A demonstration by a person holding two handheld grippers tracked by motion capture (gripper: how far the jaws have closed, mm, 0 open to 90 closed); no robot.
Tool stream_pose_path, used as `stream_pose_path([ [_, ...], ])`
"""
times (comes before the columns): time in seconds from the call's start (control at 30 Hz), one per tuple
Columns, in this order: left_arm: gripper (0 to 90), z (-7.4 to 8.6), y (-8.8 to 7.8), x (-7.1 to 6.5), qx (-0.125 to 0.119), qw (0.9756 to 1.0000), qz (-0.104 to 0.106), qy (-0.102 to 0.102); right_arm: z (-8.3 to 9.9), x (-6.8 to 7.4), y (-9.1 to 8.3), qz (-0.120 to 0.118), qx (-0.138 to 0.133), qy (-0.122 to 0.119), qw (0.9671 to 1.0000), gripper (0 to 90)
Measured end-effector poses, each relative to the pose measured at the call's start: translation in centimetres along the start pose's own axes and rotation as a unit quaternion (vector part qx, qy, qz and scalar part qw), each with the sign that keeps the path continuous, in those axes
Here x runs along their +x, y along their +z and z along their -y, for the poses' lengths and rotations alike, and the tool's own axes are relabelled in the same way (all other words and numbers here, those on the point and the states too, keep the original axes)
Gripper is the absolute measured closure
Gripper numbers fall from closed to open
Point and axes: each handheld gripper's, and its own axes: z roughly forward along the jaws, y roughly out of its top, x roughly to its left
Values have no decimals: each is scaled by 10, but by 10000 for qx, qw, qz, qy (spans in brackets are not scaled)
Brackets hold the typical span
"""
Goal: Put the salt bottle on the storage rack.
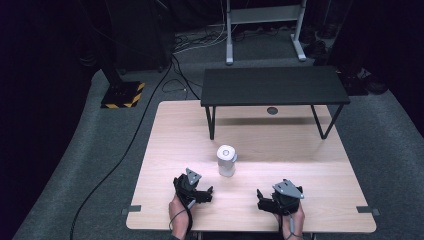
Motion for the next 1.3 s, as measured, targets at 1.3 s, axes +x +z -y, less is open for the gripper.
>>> stream_pose_path([
  [1.3,2,0,0,0,-1,10000,23,24,-75,38,129,-1216,61,-634,9905,264],
])
